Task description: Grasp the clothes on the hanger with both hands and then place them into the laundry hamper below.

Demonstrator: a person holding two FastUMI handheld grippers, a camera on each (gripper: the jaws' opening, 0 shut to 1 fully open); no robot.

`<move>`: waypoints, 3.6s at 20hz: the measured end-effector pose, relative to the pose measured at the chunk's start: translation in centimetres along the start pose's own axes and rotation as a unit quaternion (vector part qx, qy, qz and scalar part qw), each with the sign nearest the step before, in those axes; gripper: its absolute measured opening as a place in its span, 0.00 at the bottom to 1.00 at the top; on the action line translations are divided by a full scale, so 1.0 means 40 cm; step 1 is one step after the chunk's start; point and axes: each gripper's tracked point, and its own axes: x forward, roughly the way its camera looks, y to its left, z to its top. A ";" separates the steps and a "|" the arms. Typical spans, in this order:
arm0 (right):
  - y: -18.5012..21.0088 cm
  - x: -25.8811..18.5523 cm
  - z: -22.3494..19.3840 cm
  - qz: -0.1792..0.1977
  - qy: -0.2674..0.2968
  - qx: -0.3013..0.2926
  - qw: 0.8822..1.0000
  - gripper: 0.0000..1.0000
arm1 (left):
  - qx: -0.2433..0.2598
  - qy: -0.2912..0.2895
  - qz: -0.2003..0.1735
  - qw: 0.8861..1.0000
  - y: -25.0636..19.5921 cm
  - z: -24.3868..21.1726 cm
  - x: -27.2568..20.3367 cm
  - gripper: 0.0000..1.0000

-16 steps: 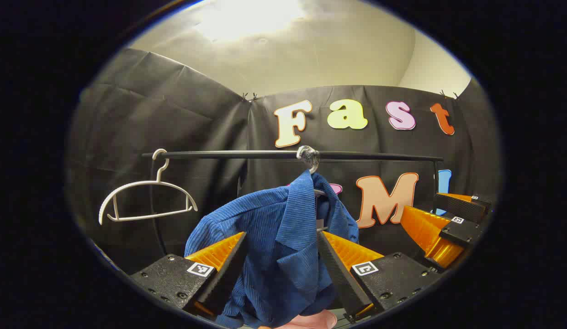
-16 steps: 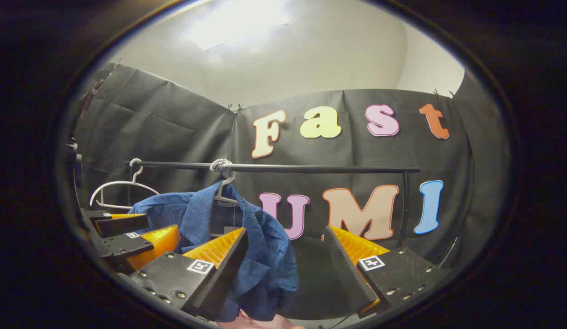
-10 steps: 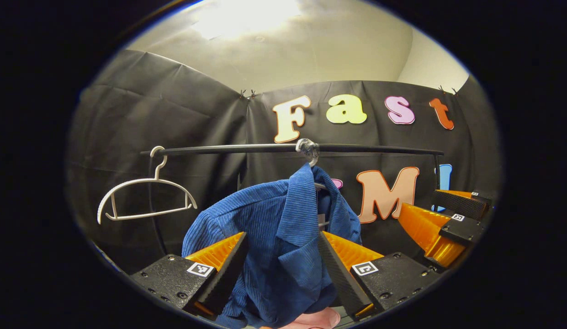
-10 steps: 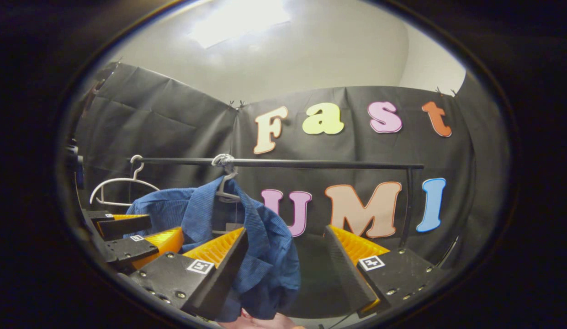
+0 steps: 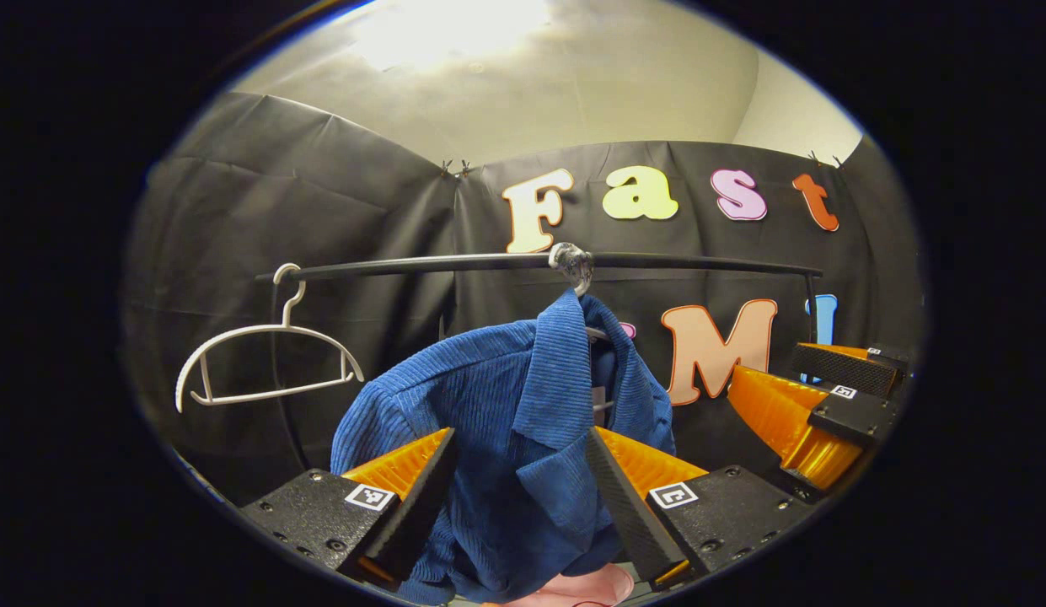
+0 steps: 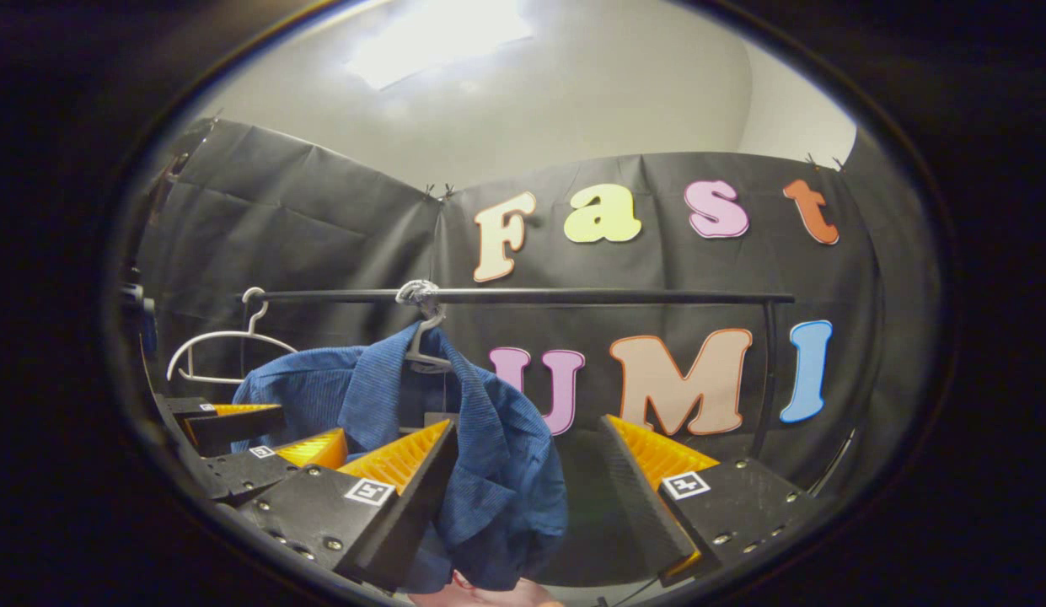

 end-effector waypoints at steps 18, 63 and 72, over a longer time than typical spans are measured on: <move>-0.109 0.035 -0.037 -0.034 0.021 -0.038 0.998 0.99 | 0.029 0.066 0.033 0.997 -0.060 -0.211 0.130 0.93; 0.038 0.300 -0.432 -0.024 0.185 0.012 0.982 0.10 | 0.073 -0.055 0.079 0.993 0.191 0.160 -0.015 0.00; -0.152 0.358 -0.280 -0.107 0.110 0.009 0.988 0.11 | 0.066 -0.076 0.095 0.990 0.247 0.231 -0.032 0.00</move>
